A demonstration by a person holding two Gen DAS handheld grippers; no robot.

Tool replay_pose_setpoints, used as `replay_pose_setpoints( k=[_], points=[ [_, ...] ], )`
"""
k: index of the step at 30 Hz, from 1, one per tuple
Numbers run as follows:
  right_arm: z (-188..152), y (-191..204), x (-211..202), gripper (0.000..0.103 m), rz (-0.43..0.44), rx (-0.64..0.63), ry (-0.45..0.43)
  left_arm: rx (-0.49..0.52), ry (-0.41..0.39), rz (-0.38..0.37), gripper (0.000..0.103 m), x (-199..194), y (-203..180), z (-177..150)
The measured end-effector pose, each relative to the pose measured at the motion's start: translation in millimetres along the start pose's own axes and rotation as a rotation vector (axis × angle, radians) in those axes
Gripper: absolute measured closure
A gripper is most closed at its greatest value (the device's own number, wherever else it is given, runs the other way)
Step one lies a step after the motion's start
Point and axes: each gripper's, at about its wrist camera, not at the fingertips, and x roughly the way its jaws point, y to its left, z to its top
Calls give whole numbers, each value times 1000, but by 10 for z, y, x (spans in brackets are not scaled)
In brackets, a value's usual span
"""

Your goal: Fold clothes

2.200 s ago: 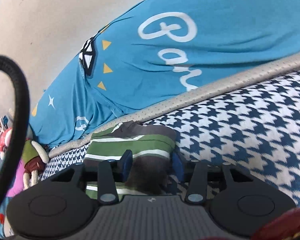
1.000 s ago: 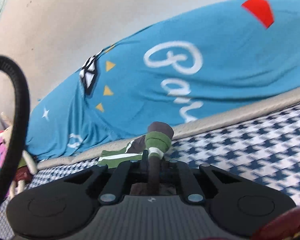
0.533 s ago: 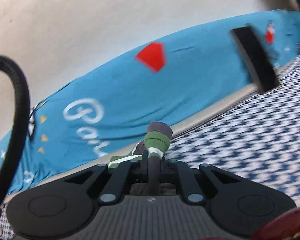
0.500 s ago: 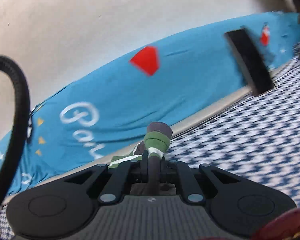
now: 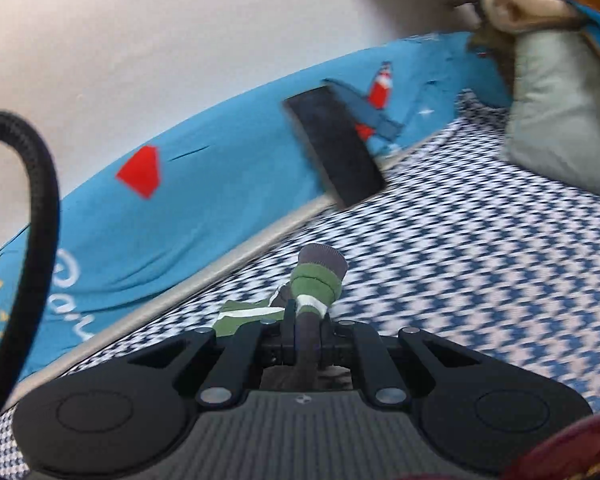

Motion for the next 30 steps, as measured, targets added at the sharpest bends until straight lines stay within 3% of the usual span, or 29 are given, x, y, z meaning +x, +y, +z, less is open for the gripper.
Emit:
replay_pose_setpoints(
  k=[5,6,8,12,21,30],
  points=[
    [17,-326,9,90,-49,68,59,20,-8,-21,4,-65,-104,-7],
    [20,-385,16,86,-54,84,78,23,-9,-28,4,-82,-124,-14],
    [44,-443,-60,70,-82,87,61,29,-12,-36,4,-123,-158,-59],
    [94,-548,-226,57,-130,90,25,43,-20,-47,4,-214,-218,-182],
    [69,-613,-630,56,-37,147,66,18,-13,-79,3,-415,-234,-547],
    [-373,-226,-1063,56,121,9,165,-27,-12,-88,3,-554,-158,-893]
  ],
)
